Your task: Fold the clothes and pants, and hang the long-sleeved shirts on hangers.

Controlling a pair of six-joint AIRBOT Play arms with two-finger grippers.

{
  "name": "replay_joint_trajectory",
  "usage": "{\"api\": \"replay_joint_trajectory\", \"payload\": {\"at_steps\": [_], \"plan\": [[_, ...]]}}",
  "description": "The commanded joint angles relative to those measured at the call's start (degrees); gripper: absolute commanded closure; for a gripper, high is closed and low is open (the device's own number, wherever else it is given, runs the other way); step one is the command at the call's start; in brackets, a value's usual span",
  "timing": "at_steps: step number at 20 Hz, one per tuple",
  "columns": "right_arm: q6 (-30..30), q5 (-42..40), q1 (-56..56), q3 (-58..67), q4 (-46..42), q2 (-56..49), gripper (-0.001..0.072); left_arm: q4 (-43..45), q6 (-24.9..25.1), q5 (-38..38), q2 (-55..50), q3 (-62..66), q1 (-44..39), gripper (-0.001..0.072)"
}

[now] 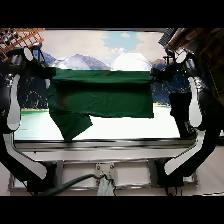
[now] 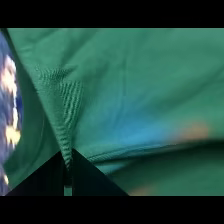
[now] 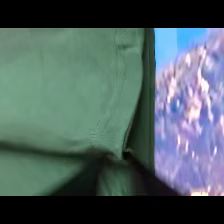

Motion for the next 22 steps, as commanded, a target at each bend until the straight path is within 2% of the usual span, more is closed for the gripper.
{"api": "replay_joint_trajectory", "payload": {"at_steps": [1,2,3,6,9,11,14,15,16,19,22], "plan": [[2.71,5.27,0.09,-1.92,-1.53,0.24,0.0296,0.15,-0.5,-8.85,-1.49,-0.02,0.11,0.0652],[3.3,6.62,-0.04,-1.92,-2.49,0.98,0.0296,0.13,-1.7,-10.27,-1.09,-0.02,0.48,0.0506],[3.3,7.54,-0.09,-1.95,-3.78,2.29,0.0296,0.15,-2.86,-11.54,-0.11,-0.02,0.98,0.042],[4.98,7.72,-0.46,-5.2,-7.34,9.44,0.0302,0.09,-6.32,-15.87,4.66,-0.02,3.06,0.042],[6.38,4.96,-0.46,-19.32,-7.72,20.2,0.0305,0.07,-7.54,-14.82,13.51,-4.5,3.28,0.042],[7.61,-0.15,-1.01,-32.02,-7.67,28.37,0.0305,0.07,-8.81,-9.27,22.27,-12.41,2.82,0.042],[10.88,-8.61,-4.98,-48.37,-5.14,39.58,0.0304,-0.42,-9.88,3.96,37.31,-30.4,2.08,0.0408],[10.86,-11.19,-6.84,-53.22,-3.37,42.51,0.0304,-1.66,-9.86,7.63,41.33,-36.2,2.08,0.0327],[10.29,-12.85,-8.48,-57.0,-1.42,44.35,0.0302,-2.91,-9.86,10.97,45.05,-41.92,2.1,0.0283],[3.63,-15.67,-10.8,-64.15,8.61,45.59,0.0291,-3.93,-9.84,15.12,50.36,-52.61,2.1,0.0282],[1.49,-20.02,-10.75,-65.59,15.08,44.61,0.0274,-4.02,-9.2,15.56,50.31,-56.43,2.1,0.028]]}}
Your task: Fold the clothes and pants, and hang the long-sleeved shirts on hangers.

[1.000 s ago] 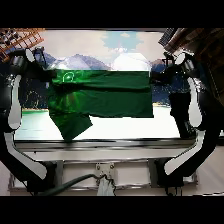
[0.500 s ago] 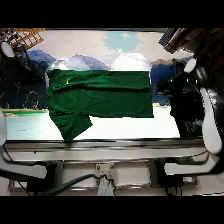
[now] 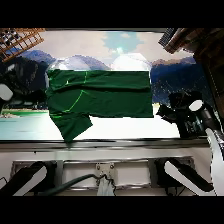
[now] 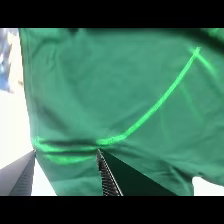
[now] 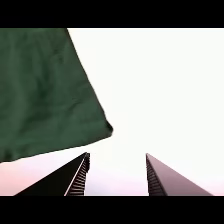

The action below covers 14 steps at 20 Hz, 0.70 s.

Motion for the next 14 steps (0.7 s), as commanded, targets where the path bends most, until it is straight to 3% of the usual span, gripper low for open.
{"api": "replay_joint_trajectory", "payload": {"at_steps": [1,2,14], "plan": [[-2.95,-6.03,-0.92,-3.93,8.9,0.22,0.0274,-0.79,1.68,4.24,2.27,-6.49,-0.04,0.0185],[-2.93,-6.69,-0.87,-3.93,9.81,-0.24,0.0274,-0.79,2.32,5.01,2.27,-6.88,-0.04,0.0141],[-2.29,-8.41,-0.79,-3.93,10.75,-3.58,0.0283,-0.76,2.14,9.42,2.23,-6.88,-0.04,0.0122]]}}
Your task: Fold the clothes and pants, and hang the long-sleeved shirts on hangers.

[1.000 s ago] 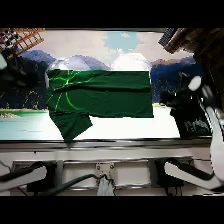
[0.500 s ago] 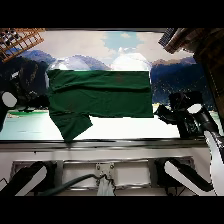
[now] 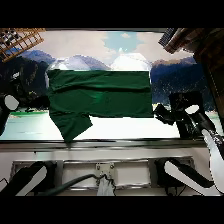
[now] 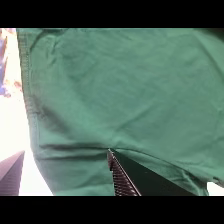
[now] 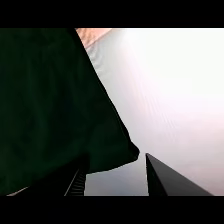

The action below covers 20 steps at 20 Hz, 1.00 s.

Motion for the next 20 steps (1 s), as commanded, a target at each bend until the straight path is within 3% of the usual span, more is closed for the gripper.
{"api": "replay_joint_trajectory", "payload": {"at_steps": [1,4,7,10,11,15,20], "plan": [[0.22,-0.61,0.2,-0.04,0.37,-0.81,0.0283,-0.02,-0.17,1.57,0.04,-0.04,-0.04,0.0122],[0.85,-2.29,3.61,-0.04,0.2,-2.01,0.031,0.02,-0.17,1.7,0.04,-0.04,-0.04,0.0122],[2.16,-5.2,6.47,-0.02,0.11,-2.12,0.0474,0.37,-0.15,1.55,0.04,-0.04,-0.02,0.0123],[2.58,-6.03,6.56,-0.02,-0.31,-2.1,0.057,4.2,-0.2,0.98,0.04,-0.07,0.09,0.0126],[2.51,-6.03,6.56,-0.02,-0.61,-2.1,0.0672,5.86,-0.74,0.57,0.04,-0.2,0.5,0.0126],[2.51,-5.64,6.56,-0.02,-1.81,-2.05,0.0683,5.05,-5.25,0.61,-1.14,-4.63,5.25,0.0125],[1.44,-5.55,6.56,-0.02,-1.79,-2.01,0.0684,-3.54,2.25,4.76,-7.58,-6.88,5.31,0.013]]}}
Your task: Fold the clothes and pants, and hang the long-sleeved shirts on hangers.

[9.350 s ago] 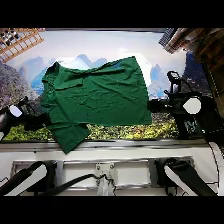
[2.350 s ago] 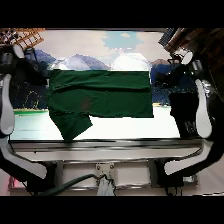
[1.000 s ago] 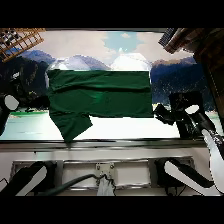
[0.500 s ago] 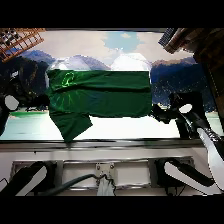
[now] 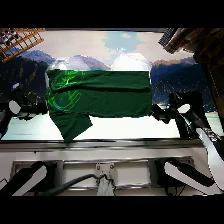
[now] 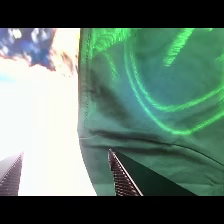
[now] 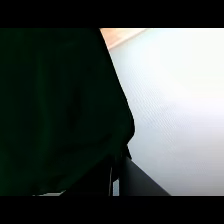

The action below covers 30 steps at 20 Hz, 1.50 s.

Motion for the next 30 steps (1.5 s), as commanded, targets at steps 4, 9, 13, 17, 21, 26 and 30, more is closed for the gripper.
{"api": "replay_joint_trajectory", "payload": {"at_steps": [4,9,13,17,21,26,30], "plan": [[-1.25,0.42,0.07,0.0,-0.22,0.07,0.0684,-8.26,4.11,3.87,-9.25,-1.03,0.35,0.0242],[-1.33,-0.35,0.07,0.0,-0.24,0.07,0.0684,-10.97,5.35,4.83,-11.63,-1.03,0.35,0.0368],[-1.31,-0.92,0.07,0.0,-0.22,0.07,0.0684,-20.41,12.02,4.79,-12.04,-1.01,0.35,0.0654],[-2.36,0.79,0.07,0.0,-0.22,0.13,0.0685,-22.45,13.55,1.18,-8.68,-0.72,0.48,0.0697],[-5.86,5.49,0.04,0.0,-4.31,3.67,0.0686,-18.62,14.43,-3.87,4.04,-0.72,2.1,0.0698],[-5.84,20.33,0.04,-0.02,-20.63,16.24,0.0687,-11.47,14.19,-15.56,20.35,-0.76,3.32,0.0699],[-5.07,23.96,0.11,0.0,-22.25,27.32,0.0687,-5.16,12.46,-21.84,30.99,-0.74,2.34,0.0698]]}}
